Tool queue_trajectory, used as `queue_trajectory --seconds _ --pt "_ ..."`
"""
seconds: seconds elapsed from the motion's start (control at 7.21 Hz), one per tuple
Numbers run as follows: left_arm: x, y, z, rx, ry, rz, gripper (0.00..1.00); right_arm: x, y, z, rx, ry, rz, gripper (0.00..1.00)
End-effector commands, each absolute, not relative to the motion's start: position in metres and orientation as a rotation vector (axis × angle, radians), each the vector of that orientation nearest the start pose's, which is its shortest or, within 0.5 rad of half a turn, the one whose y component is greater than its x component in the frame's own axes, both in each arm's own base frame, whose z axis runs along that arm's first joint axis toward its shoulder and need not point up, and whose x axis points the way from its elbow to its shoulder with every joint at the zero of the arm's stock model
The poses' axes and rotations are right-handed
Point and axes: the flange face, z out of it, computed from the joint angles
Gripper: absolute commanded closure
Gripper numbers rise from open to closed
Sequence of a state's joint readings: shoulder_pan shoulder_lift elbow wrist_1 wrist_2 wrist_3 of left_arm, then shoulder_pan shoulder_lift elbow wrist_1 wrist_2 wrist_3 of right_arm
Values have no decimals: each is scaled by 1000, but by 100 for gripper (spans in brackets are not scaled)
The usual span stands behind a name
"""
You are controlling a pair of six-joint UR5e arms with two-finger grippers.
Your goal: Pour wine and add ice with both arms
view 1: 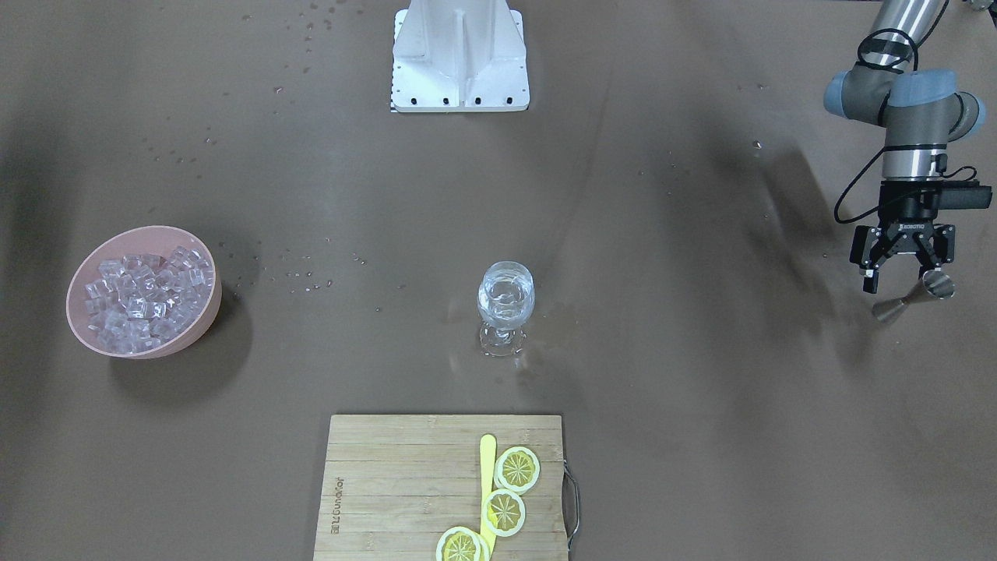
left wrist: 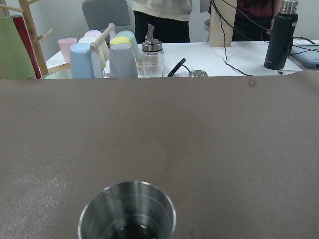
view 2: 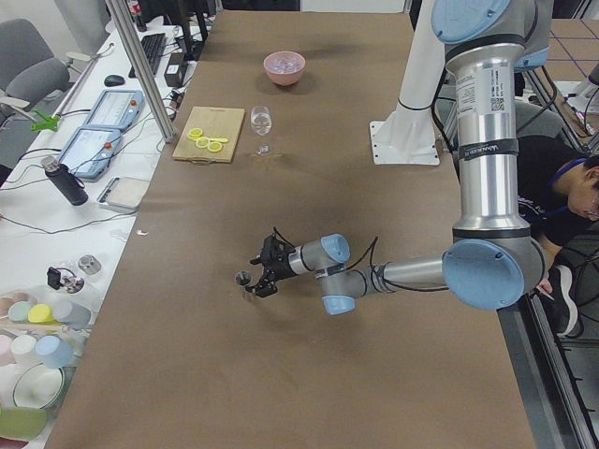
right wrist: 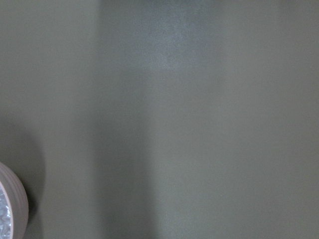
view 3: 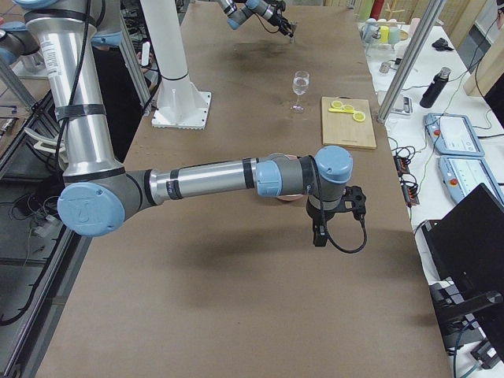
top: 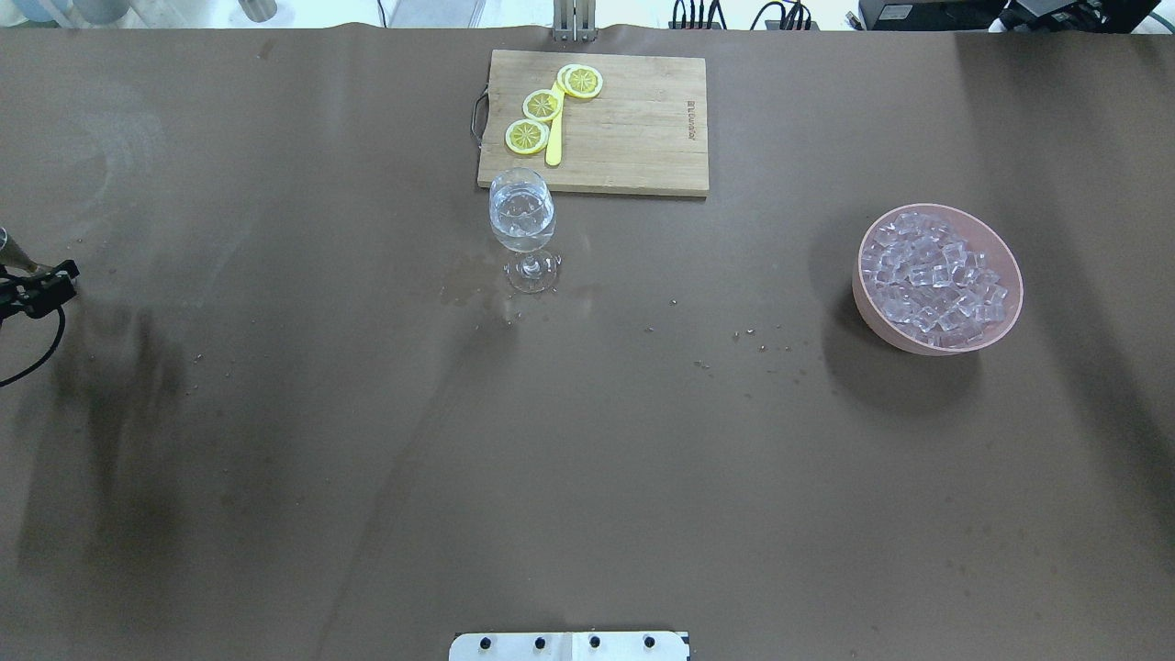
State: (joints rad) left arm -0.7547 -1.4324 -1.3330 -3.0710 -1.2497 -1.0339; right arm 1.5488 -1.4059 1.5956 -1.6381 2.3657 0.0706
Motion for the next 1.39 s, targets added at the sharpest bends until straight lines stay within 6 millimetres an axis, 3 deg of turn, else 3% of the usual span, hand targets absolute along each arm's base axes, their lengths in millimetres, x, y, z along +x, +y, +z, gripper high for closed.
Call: queue_trajectory --seconds 0.0,0.69,1.25 --pt "195 -412 686 876 724 -363 3 55 -563 564 85 -799 4 0" --pt "157 -428 683 802 777 -368 3 64 -558 562 94 -802 17 0" --pt "135 -446 654 780 783 -336 3 68 -557 546 74 -801 34 0"
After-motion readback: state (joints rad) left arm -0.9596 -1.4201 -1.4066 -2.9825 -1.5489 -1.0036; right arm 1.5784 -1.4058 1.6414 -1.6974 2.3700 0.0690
